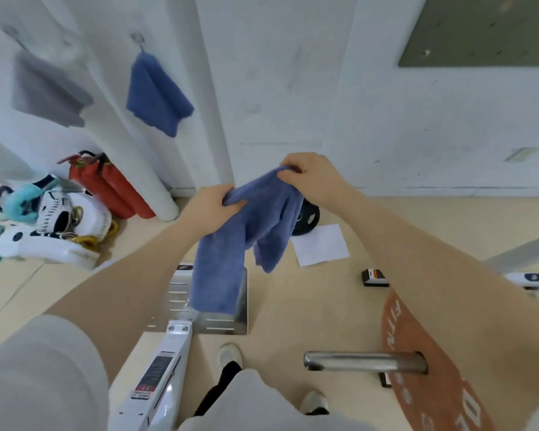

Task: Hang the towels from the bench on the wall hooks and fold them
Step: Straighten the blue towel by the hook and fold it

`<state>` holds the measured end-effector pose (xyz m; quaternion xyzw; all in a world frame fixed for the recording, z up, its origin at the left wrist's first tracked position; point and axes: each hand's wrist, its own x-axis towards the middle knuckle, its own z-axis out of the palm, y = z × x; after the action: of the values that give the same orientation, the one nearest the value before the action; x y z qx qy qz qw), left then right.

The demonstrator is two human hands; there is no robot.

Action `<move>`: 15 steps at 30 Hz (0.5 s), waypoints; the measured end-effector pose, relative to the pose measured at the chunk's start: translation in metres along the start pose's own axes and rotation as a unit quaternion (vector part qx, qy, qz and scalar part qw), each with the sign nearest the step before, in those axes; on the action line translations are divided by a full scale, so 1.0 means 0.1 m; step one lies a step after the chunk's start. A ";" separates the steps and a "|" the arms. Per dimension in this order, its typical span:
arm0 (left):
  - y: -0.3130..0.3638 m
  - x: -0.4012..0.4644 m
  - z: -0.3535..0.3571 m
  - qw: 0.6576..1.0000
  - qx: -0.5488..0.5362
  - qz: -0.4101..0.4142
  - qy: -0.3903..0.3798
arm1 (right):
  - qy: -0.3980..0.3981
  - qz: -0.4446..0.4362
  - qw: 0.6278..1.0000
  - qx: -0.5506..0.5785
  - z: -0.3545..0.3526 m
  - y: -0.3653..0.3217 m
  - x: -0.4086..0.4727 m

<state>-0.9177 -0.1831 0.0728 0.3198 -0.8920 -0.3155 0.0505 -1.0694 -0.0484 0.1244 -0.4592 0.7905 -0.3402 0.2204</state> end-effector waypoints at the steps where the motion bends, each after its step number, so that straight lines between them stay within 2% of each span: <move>1: -0.16 0.06 -0.10 1.000 0.016 -0.022 0.004 | 0.006 0.012 1.000 0.018 0.04 -0.06 0.09; 3: -0.44 0.16 -0.30 0.995 -0.008 -0.094 0.016 | 0.024 0.024 0.998 0.055 0.12 -0.19 0.26; 4: -0.56 0.20 -0.39 0.988 -0.072 -0.131 0.032 | 0.031 0.030 0.996 0.072 0.15 -0.25 0.33; 5: -0.63 0.23 -0.49 0.968 -0.185 -0.162 0.052 | 0.032 0.036 0.995 0.090 0.19 -0.30 0.40; 6: -0.64 0.26 -0.57 0.930 -0.310 -0.184 0.073 | 0.028 0.041 0.993 0.104 0.23 -0.34 0.47; 7: -0.62 0.28 -0.64 0.904 -0.379 -0.183 0.079 | 0.020 0.045 0.992 0.112 0.28 -0.38 0.53; 8: -0.55 0.30 -0.71 0.894 -0.417 -0.155 0.060 | 0.010 0.046 0.992 0.114 0.33 -0.44 0.58; 10: -0.39 0.38 -0.84 0.944 -0.324 -0.029 -0.063 | -0.011 0.033 0.993 0.111 0.46 -0.60 0.68; 12: -0.25 0.42 -0.90 0.966 -0.184 0.060 -0.174 | -0.025 0.015 0.993 0.116 0.55 -0.79 0.76; 13: -0.22 0.44 -0.93 0.966 -0.157 0.068 -0.194 | -0.028 0.008 0.991 0.127 0.56 -0.87 0.79; 15: -0.24 0.53 -0.98 0.971 -0.155 0.095 -0.156 | -0.051 -0.009 0.983 0.176 0.54 -0.98 0.84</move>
<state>-0.9178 -0.2813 0.1307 0.1689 -0.8553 -0.4897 -0.0111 -1.0178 -0.1735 0.1579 -0.4370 0.7015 -0.4525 0.3350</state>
